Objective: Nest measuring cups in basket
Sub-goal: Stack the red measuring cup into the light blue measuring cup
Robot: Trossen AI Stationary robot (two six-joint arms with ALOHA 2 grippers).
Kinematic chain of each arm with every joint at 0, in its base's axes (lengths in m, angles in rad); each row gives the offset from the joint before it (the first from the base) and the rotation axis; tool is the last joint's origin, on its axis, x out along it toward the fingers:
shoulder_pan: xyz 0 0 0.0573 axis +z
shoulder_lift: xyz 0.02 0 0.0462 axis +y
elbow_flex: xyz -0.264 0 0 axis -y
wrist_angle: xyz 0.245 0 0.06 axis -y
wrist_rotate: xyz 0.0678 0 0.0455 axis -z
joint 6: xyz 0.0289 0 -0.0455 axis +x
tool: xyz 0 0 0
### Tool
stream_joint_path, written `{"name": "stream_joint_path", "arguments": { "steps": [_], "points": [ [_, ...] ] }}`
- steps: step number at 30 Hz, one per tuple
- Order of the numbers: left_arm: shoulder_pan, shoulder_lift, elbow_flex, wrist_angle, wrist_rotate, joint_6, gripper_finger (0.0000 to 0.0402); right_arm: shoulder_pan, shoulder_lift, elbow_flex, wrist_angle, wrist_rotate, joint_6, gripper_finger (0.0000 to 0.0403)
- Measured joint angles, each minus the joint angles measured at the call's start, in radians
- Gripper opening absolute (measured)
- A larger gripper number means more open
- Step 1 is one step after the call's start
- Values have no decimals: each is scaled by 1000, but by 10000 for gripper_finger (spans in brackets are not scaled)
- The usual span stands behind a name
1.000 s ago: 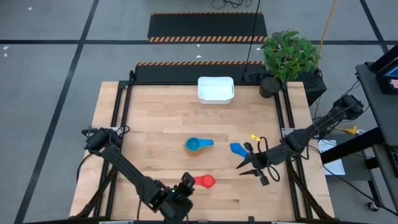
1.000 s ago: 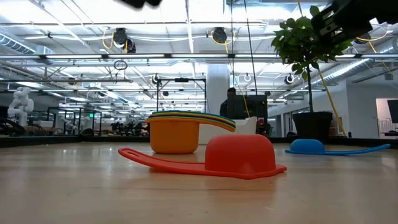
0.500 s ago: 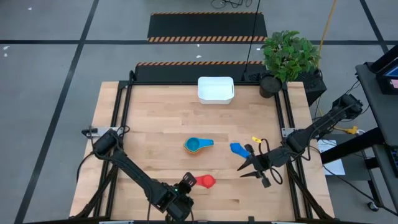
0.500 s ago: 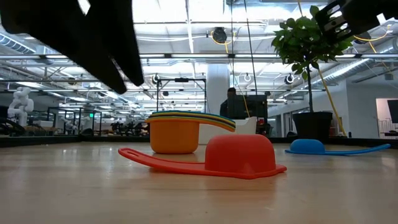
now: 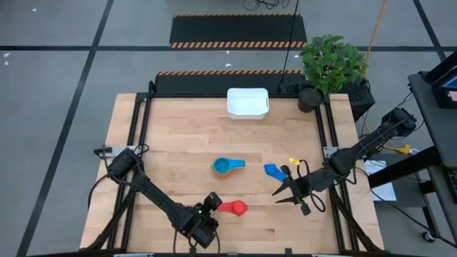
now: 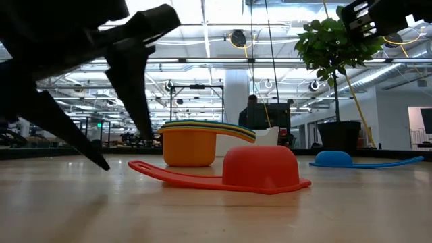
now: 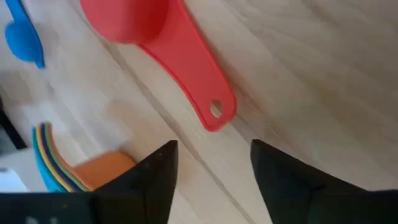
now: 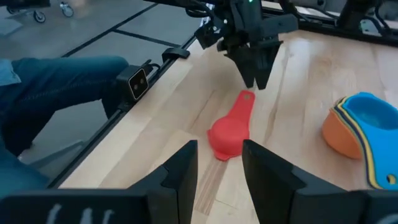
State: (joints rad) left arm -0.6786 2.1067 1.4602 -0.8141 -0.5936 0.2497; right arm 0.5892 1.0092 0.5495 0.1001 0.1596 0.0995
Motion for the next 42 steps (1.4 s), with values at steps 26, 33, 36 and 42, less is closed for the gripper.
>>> {"name": "stream_joint_path", "arguments": {
  "steps": [26, 33, 36, 42],
  "points": [
    [37, -5, -154, 242, -24, 358, 87, -99, 0, 0, 20, 210, -247, 121],
    [45, -3, -155, 273, -17, 358, 58, -158, 0, 0, 53, 207, -277, 121],
    [45, -2, -156, 287, -17, 352, 52, -180, 0, 0, 53, 206, -277, 121],
    [41, -2, -156, 294, -17, 333, 69, -214, 0, 0, 53, 204, -270, 121]
  ]
}}
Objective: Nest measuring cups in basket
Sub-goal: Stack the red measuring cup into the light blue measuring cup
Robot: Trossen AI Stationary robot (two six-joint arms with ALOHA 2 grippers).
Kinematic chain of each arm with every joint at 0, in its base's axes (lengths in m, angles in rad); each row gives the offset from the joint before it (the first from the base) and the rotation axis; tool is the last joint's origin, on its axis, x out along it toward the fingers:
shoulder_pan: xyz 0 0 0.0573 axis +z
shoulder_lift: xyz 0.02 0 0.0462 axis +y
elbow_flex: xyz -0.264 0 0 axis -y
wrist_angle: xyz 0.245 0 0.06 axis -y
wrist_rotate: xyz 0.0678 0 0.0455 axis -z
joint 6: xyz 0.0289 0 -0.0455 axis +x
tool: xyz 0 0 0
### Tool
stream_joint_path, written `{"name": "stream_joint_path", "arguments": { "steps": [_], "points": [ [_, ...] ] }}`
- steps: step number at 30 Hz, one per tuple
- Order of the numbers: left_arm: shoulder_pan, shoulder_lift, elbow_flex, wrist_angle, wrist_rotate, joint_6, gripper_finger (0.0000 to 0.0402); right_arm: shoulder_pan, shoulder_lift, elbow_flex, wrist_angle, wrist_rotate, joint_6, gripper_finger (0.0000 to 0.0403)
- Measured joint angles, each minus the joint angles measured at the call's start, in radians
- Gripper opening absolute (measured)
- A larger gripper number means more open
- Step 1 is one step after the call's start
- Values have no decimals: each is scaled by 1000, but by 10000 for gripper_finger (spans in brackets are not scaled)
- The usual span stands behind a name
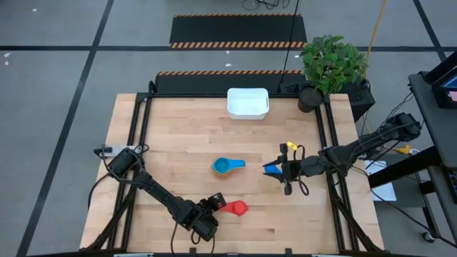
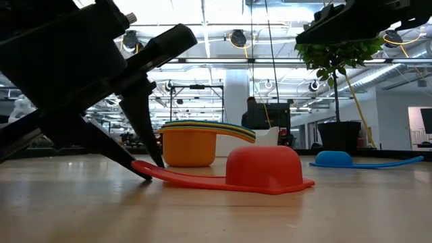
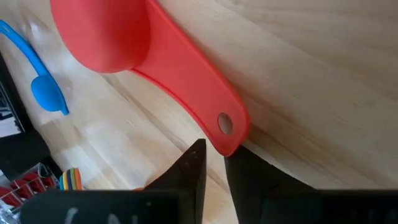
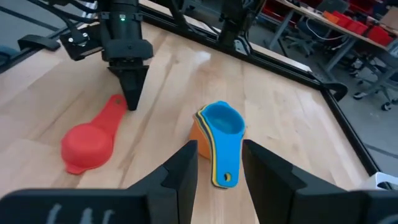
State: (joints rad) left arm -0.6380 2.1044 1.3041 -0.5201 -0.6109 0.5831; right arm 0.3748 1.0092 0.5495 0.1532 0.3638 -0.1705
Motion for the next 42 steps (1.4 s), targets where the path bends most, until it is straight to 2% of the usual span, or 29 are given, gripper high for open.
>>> {"name": "stream_joint_path", "arguments": {
  "steps": [9, 14, 20, 27, 35, 38, 42],
  "points": [
    [-21, 0, -1, 18, -21, -24, 132, -1, 0, 0, -20, -12, 35, 121],
    [-34, 1, -1, 30, -23, -19, 141, -1, 0, 0, -28, -34, 41, 121],
    [-50, 2, -1, 88, -15, 16, 125, -1, 0, 0, -39, -34, 53, 121],
    [-45, 2, 0, 117, 45, 49, 99, 0, 0, 0, -39, -34, 54, 121],
    [-44, 2, 0, 139, 60, 27, 40, 0, 0, 0, -39, -33, 53, 121],
    [-39, 4, 1, 153, 36, -19, 12, 0, 0, 0, -39, -33, 53, 121],
    [-40, 1, -2, 200, -77, -14, 13, 0, 0, 0, -39, -33, 51, 121]
  ]
}}
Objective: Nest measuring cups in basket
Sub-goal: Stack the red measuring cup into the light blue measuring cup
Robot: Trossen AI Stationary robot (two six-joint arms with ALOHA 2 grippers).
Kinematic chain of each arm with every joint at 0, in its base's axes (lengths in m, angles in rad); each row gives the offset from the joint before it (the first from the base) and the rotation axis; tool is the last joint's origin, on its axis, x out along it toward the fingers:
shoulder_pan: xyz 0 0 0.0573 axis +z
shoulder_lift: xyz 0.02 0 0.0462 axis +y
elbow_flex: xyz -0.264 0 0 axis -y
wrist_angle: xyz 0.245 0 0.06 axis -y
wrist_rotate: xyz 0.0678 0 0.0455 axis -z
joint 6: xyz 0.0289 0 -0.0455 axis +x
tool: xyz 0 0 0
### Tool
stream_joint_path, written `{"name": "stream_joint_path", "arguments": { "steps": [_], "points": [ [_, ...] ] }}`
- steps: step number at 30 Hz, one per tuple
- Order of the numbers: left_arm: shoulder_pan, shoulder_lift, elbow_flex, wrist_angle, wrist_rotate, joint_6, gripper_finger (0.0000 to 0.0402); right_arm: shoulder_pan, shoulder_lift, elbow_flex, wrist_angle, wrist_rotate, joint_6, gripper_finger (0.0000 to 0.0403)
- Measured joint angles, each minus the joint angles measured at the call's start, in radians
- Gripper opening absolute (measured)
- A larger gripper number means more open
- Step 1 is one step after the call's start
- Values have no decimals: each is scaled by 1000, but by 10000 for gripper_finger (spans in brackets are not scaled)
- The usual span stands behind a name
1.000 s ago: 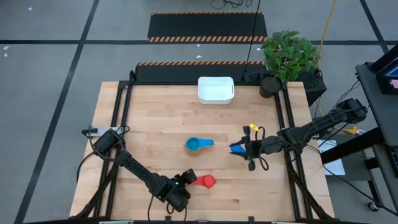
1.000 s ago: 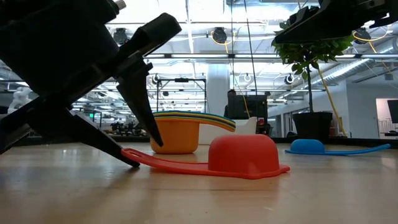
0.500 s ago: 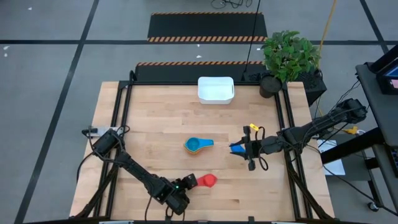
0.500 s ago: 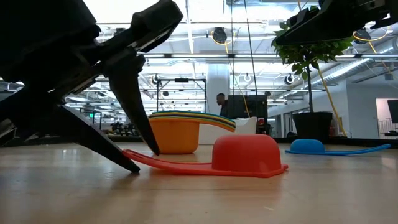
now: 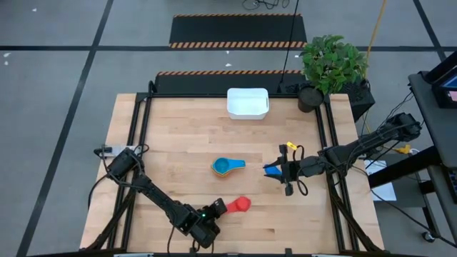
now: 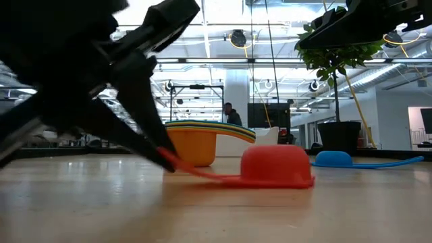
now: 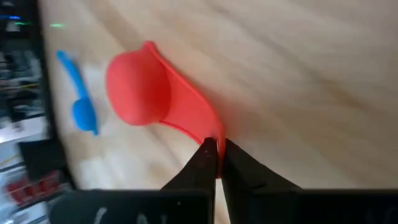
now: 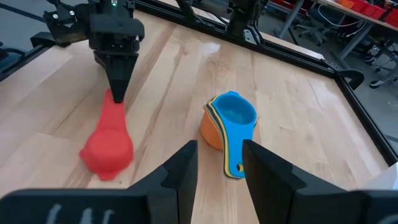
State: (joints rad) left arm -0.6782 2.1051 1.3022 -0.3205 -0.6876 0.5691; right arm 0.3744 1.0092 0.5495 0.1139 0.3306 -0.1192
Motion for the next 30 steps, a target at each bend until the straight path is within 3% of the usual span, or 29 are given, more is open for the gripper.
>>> {"name": "stream_joint_path", "arguments": {
  "steps": [5, 15, 19, 25, 30],
  "points": [
    [-3, -42, 2, 91, -122, 40, 8, 0, 0, 0, 1, 6, -6, 121],
    [91, -241, 4, 82, -163, -259, 7, 12, 10, 0, 155, 119, -43, 121],
    [151, -308, 4, 54, -146, -363, 8, 46, 41, 54, 128, 192, -62, 123],
    [246, -363, 6, 50, -14, -439, 6, 115, 181, 274, -132, 378, -9, 134],
    [311, -378, 5, 23, 112, -560, 11, 126, 339, 445, -333, 381, 62, 141]
  ]
}}
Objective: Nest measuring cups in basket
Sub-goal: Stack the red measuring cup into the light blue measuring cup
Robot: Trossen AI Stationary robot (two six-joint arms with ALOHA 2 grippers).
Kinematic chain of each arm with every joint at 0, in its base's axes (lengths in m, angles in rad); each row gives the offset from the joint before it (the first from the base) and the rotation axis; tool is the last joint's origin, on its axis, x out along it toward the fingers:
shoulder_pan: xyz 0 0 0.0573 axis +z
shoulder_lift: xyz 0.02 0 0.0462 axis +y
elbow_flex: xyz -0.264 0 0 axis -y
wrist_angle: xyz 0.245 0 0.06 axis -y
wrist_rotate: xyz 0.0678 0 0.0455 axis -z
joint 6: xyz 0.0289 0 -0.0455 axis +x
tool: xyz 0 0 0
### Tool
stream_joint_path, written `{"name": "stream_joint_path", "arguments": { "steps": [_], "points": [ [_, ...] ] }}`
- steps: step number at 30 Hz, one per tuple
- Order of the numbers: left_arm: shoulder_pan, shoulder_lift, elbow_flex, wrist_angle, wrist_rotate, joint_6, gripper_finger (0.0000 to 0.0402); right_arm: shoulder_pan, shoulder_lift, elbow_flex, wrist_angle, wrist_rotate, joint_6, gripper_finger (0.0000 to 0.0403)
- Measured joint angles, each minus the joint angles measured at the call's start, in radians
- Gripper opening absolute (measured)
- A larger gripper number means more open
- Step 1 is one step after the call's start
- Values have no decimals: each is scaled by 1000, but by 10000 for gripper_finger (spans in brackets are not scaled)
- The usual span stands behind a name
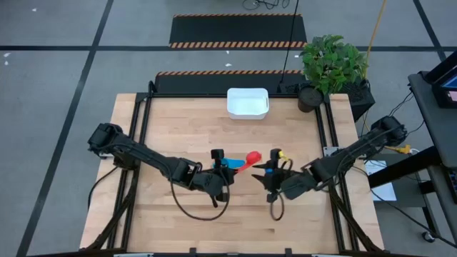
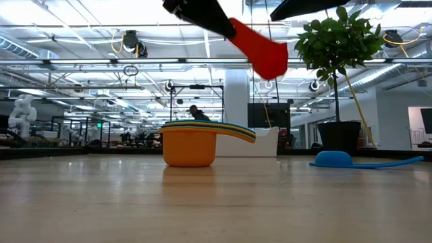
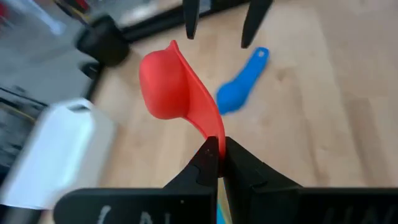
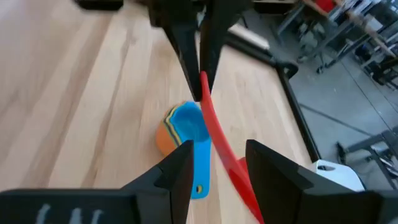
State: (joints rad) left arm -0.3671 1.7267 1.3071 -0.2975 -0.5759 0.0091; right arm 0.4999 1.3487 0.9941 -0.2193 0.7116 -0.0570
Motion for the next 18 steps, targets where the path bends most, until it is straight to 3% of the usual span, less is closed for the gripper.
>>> {"name": "stream_joint_path", "arguments": {
  "steps": [5, 11, 18],
  "points": [
    [15, 0, 0, -47, 104, -46, 6, 0, 117, 75, 15, -2, -33, 141],
    [-14, 0, 0, -77, 105, -25, 14, -30, 199, 110, 21, -13, -41, 141],
    [-27, 0, 0, -87, 105, 16, 6, -99, 259, 110, 84, -137, -44, 141]
  ]
}}
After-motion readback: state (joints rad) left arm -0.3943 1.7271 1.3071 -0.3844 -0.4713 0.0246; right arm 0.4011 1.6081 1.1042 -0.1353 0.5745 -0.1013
